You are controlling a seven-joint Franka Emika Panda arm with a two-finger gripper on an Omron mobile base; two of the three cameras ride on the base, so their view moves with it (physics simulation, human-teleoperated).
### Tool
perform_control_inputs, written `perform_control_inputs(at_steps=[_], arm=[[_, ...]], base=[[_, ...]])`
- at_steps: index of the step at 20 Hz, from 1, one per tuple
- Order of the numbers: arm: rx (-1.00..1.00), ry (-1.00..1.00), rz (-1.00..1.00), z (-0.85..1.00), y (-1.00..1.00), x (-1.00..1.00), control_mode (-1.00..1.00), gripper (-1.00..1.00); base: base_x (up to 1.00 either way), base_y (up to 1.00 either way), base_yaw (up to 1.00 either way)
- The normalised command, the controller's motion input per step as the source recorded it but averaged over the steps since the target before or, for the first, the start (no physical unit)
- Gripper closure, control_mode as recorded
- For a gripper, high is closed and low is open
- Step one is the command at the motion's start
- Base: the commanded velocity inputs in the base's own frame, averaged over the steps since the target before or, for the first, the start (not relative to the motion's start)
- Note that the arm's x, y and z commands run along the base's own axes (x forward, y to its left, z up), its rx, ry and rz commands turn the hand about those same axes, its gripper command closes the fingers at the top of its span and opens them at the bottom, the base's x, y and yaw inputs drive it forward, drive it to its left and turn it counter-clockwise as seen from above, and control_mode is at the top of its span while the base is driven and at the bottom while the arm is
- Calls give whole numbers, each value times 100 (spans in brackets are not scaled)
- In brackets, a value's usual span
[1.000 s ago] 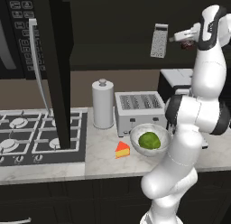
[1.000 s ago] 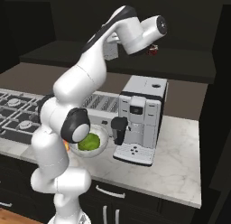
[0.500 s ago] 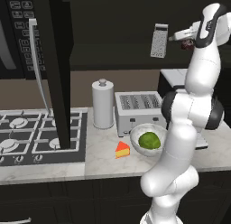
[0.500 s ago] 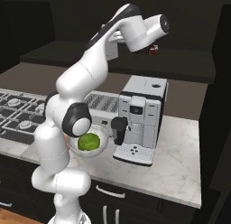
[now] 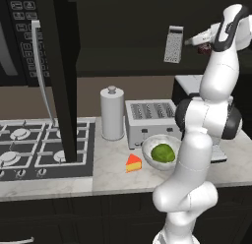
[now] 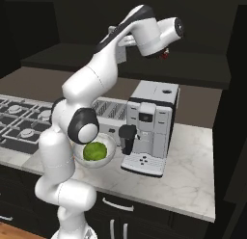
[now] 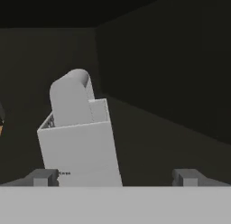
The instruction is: Pick the cheese from the fridge and the cheese grater from the cabinet and place them next to the salad bowl.
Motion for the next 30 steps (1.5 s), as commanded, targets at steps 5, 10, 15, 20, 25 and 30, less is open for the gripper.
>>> perform_control_inputs(at_steps=[5,10,15,20,25,30], arm=[[0,-1,0,-1,18,0,-100,-100],[0,-3,0,0,21,0,-100,-100],[0,-4,0,-1,30,1,-100,-100],[0,-1,-1,-12,7,18,-100,-100],[0,-4,0,-1,0,-2,-100,-100],[0,-7,0,0,-6,-19,-100,-100]], base=[[0,0,0],[0,0,0],[0,0,0],[0,0,0],[0,0,0],[0,0,0]])
